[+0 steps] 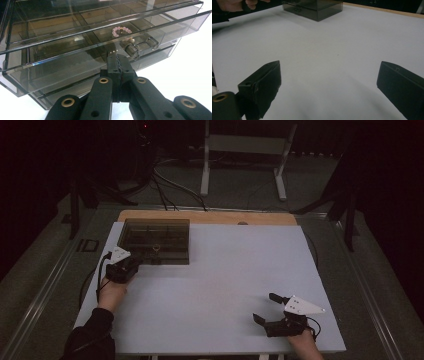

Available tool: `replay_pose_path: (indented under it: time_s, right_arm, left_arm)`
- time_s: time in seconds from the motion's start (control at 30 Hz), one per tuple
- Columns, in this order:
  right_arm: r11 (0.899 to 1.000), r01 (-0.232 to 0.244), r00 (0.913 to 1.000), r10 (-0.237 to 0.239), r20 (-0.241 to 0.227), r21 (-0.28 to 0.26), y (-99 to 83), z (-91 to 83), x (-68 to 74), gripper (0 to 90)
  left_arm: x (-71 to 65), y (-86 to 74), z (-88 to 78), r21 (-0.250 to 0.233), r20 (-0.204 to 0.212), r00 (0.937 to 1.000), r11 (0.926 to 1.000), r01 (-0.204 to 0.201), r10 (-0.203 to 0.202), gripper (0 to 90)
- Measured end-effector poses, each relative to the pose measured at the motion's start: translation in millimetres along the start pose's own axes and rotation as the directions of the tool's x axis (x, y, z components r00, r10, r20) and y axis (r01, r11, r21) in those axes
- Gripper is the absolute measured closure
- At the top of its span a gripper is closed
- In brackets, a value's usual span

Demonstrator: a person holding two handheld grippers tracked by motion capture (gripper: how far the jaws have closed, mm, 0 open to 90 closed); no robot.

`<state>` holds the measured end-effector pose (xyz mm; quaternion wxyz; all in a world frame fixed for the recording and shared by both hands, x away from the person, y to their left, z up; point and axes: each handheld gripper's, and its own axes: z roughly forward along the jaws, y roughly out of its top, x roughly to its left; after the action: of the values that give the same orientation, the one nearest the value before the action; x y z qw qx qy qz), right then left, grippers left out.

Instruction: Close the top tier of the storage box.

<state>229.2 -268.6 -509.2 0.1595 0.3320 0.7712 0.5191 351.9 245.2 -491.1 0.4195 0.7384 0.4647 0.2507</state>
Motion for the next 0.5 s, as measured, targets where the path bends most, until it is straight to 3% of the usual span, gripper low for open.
replay_pose_path:
  time_s: [0.5]
  right_arm:
    - [1.000,0.000,1.0000,0.000,0.004,0.001,-0.5,-0.4,-0.1,5.6]
  left_arm:
    - [2.0,2.2,4.4,0.001,0.002,1.0000,1.0000,0.009,-0.009,89.7]
